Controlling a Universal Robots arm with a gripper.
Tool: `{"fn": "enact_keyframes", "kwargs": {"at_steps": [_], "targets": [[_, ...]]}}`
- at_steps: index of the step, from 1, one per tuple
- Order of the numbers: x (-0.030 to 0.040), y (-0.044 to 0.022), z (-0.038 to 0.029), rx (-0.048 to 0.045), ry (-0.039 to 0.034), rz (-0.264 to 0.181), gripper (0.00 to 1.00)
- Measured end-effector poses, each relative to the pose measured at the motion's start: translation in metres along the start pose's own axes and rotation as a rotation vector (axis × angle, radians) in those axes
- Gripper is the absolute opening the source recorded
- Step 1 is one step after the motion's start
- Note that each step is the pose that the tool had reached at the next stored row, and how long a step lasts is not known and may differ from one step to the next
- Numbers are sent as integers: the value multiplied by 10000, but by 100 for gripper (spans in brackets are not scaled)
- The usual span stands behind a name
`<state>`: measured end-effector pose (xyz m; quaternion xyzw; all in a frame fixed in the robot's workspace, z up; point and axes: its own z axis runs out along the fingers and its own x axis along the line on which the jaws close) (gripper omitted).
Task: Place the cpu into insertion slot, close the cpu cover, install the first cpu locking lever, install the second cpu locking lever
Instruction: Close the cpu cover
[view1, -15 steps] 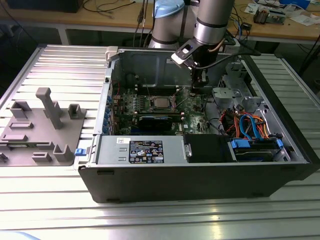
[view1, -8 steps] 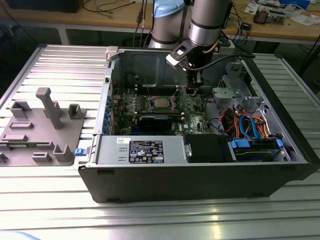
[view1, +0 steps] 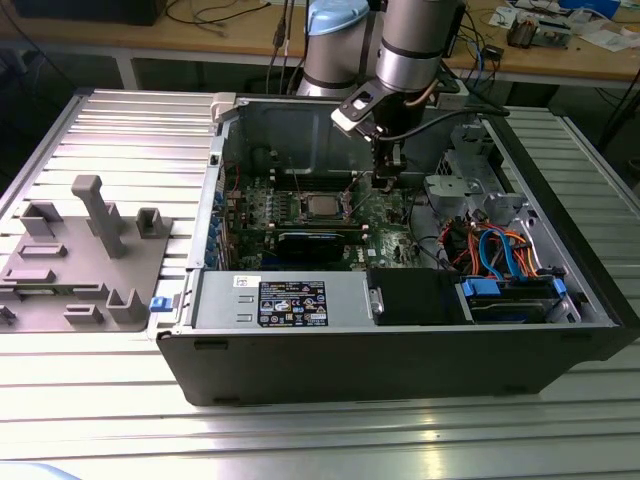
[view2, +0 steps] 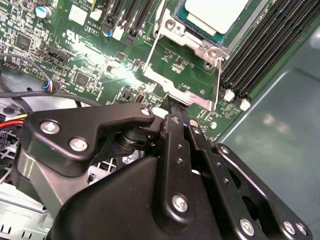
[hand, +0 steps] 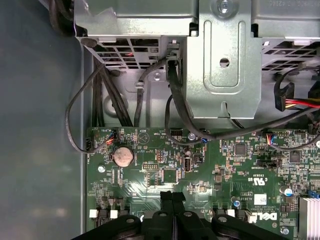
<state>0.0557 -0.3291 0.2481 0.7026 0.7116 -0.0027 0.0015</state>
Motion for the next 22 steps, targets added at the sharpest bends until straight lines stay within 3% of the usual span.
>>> {"fn": "enact_keyframes", "kwargs": {"at_steps": [14, 22], "targets": [[1, -139, 0, 0, 8, 0, 11], [1, -160, 0, -1, 9, 2, 11]]}}
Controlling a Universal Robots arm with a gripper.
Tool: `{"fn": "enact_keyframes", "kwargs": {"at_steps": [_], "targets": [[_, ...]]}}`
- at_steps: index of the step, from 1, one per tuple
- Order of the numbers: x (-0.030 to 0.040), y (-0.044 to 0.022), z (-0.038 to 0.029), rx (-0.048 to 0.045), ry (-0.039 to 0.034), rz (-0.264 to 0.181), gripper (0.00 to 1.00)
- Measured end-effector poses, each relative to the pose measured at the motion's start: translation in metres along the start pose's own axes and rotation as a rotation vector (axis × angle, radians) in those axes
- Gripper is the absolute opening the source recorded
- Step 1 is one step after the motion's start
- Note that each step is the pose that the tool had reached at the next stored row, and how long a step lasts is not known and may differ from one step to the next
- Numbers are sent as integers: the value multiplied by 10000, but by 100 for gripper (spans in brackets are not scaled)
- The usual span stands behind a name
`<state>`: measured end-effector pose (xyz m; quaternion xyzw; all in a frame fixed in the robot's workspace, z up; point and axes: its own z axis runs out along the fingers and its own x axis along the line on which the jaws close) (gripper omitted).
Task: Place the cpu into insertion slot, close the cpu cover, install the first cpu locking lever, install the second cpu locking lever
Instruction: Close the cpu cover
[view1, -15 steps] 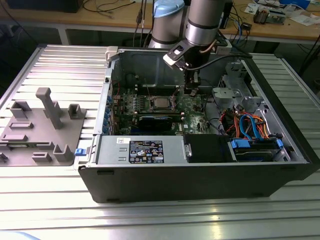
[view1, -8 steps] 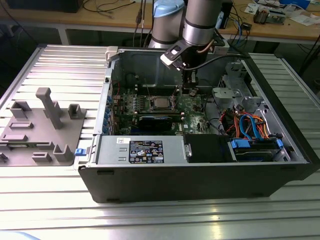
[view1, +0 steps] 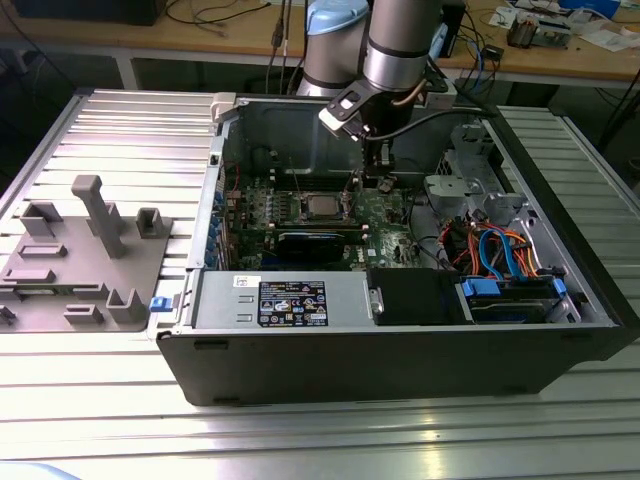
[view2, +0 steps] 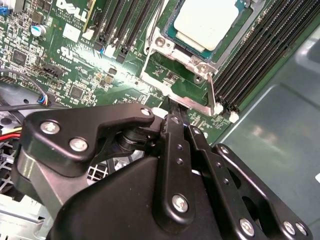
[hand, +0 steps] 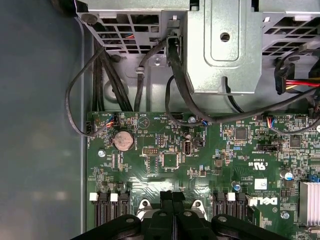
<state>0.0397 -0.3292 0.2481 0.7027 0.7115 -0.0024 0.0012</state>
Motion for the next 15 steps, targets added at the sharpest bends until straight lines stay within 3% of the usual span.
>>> {"fn": "enact_keyframes", "kwargs": {"at_steps": [15], "targets": [[2, -112, 3, 49, 0, -4, 11]]}}
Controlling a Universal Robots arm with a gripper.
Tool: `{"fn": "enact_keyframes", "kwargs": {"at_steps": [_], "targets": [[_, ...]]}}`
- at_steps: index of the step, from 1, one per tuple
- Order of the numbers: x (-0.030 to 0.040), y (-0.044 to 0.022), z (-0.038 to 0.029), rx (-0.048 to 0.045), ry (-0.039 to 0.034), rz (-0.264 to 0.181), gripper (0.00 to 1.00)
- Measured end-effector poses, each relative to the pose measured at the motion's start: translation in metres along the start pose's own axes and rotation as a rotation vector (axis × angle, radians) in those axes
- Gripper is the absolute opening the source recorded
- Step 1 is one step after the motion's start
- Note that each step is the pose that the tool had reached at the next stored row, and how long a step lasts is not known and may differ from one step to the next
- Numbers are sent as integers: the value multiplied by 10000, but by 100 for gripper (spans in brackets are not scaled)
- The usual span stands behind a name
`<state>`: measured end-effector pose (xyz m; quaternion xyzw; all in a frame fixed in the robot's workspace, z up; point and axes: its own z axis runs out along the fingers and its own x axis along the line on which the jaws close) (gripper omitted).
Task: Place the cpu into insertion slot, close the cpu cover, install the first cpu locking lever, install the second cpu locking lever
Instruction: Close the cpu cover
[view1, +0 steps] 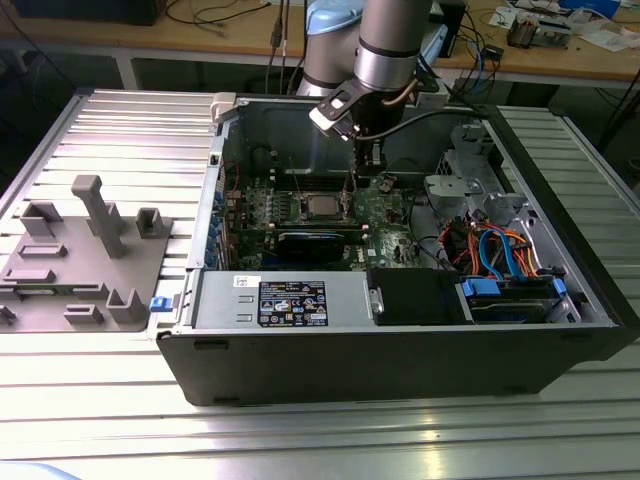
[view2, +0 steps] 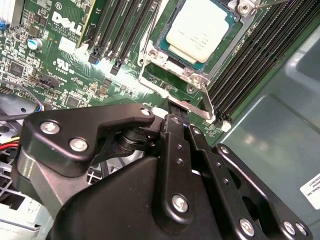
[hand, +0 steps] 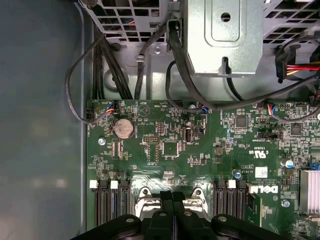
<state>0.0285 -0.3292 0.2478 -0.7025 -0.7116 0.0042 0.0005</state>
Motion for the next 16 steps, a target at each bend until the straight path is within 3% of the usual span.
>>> {"fn": "enact_keyframes", "kwargs": {"at_steps": [16], "targets": [[0, -53, 4, 32, 1, 1, 11]]}}
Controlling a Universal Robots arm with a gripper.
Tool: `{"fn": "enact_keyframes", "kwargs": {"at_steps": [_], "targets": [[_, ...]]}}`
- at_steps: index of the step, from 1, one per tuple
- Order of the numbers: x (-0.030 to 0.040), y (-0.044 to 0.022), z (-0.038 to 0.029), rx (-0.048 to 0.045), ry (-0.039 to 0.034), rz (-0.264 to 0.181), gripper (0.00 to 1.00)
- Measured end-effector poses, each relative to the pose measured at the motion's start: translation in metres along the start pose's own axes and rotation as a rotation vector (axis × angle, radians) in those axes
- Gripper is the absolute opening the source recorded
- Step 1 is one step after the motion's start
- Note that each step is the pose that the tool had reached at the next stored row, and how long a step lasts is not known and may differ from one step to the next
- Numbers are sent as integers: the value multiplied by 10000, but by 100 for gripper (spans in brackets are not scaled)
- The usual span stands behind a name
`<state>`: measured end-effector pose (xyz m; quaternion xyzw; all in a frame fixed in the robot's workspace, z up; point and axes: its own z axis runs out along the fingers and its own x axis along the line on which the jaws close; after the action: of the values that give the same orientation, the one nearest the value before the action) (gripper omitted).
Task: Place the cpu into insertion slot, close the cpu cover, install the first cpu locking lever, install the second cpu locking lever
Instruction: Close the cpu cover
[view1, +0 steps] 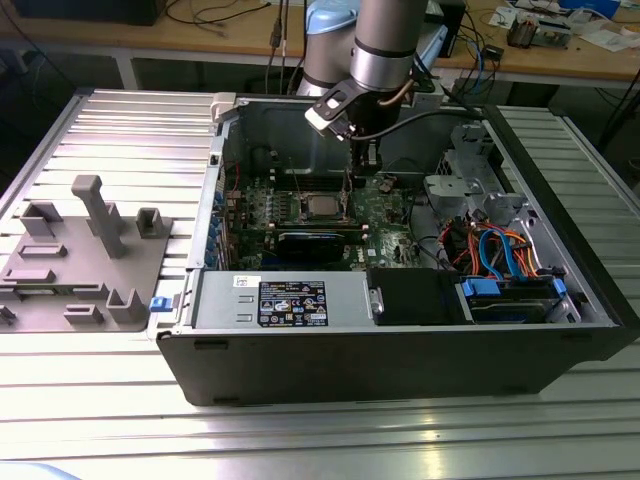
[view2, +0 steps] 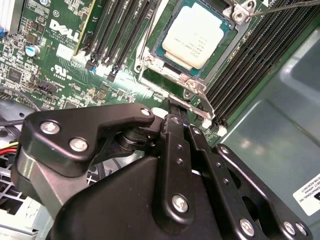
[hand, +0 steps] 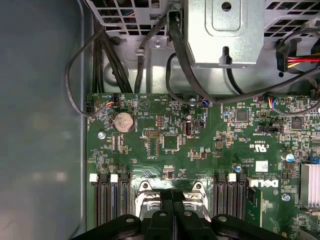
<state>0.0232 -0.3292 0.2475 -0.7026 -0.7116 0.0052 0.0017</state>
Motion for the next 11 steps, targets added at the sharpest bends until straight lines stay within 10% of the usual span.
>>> {"fn": "enact_keyframes", "kwargs": {"at_steps": [8, 11], "targets": [[1, -24, 11, 0, 3, 1, 11], [-22, -160, 69, 1, 1, -16, 11]]}}
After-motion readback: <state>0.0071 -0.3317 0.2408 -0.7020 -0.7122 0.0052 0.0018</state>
